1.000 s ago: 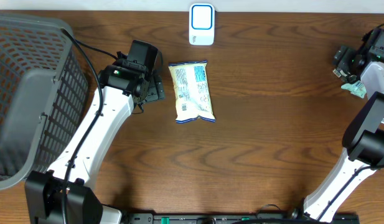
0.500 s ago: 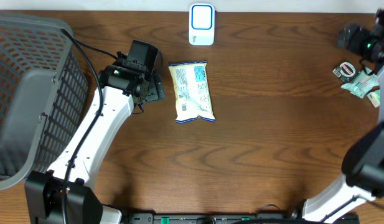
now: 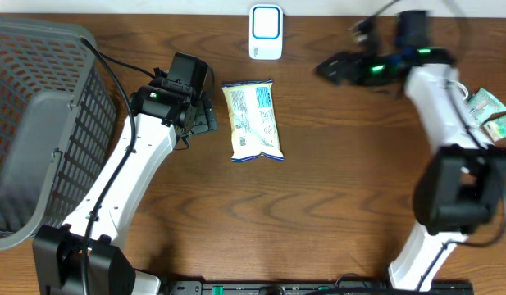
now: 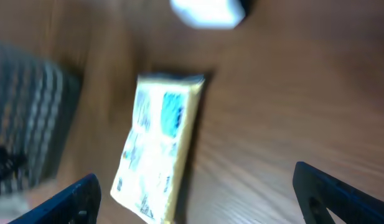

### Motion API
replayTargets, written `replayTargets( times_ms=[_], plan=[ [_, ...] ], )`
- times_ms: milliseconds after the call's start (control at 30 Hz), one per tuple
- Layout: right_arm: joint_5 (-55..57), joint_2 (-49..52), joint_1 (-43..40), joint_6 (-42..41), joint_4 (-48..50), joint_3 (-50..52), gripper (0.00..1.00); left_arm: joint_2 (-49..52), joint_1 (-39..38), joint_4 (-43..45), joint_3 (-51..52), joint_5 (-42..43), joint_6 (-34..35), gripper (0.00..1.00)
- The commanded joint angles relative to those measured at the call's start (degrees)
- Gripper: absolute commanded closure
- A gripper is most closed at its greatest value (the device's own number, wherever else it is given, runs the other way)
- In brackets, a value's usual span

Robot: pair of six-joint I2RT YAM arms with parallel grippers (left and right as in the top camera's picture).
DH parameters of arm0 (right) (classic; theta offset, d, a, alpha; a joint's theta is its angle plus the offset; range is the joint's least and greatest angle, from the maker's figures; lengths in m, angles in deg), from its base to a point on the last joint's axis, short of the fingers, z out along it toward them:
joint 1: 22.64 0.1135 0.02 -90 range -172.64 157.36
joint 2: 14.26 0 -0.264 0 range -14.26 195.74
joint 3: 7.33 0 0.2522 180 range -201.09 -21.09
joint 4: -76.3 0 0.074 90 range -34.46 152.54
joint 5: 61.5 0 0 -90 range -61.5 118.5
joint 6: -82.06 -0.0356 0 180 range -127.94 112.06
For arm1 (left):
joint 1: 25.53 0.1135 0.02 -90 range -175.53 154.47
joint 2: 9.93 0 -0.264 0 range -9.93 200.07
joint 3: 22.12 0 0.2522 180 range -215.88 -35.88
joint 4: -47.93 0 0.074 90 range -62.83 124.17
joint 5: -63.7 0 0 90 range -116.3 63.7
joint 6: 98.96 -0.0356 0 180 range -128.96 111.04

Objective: Scan the item barcode
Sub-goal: 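Move the right gripper to the snack bag and grasp it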

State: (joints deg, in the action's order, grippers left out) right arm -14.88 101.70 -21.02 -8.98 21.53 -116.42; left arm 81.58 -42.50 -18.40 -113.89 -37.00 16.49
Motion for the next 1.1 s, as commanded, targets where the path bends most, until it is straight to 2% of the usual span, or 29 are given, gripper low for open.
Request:
replayTargets(
  times_ms=[0,100,333,667,700,767,867,900,1067],
  plan=[
    [-2.1,5.0,5.4,3.6,1.2,0.9,0.07,-0.5,0.1,-0.3,-0.2,-0.9,-0.3,0.02],
    [-2.3,9.1,8.8,1.3,3.2,0.9,0.13,-0.5,0.1,-0.3,-0.2,-0.9,-0.3,0.02],
    [-2.2,16.0,14.3,-1.9,5.5,0.9,0.17,-0.5,0.1,-0.3,-0.2,-0.9,-0.3,0.02],
    [-1.9,20.6,17.8,-4.3,5.3,1.5,0.22,-0.5,0.1,-0.3,-0.2,-0.9,-0.3,0.02],
    [-1.9,20.9,18.3,-4.3,5.3,1.5,0.28,-0.5,0.1,-0.3,-0.2,-0.9,-0.3,0.02],
    [-1.9,21.4,19.2,-4.3,5.5,1.5,0.51,-0.5,0.1,-0.3,-0.2,-0.9,-0.3,0.03],
    [-2.0,21.4,20.0,-4.3,5.5,1.5,0.95,-0.5,0.1,-0.3,-0.2,-0.9,-0.3,0.02],
    [-2.0,21.4,20.0,-4.3,5.5,1.5,0.99,-0.5,0.1,-0.3,-0.2,-0.9,-0.3,0.02],
    [-4.7,20.5,18.7,-5.6,5.0,1.4,0.99,-0.5,0.1,-0.3,-0.2,-0.9,-0.3,0.02]
  ],
)
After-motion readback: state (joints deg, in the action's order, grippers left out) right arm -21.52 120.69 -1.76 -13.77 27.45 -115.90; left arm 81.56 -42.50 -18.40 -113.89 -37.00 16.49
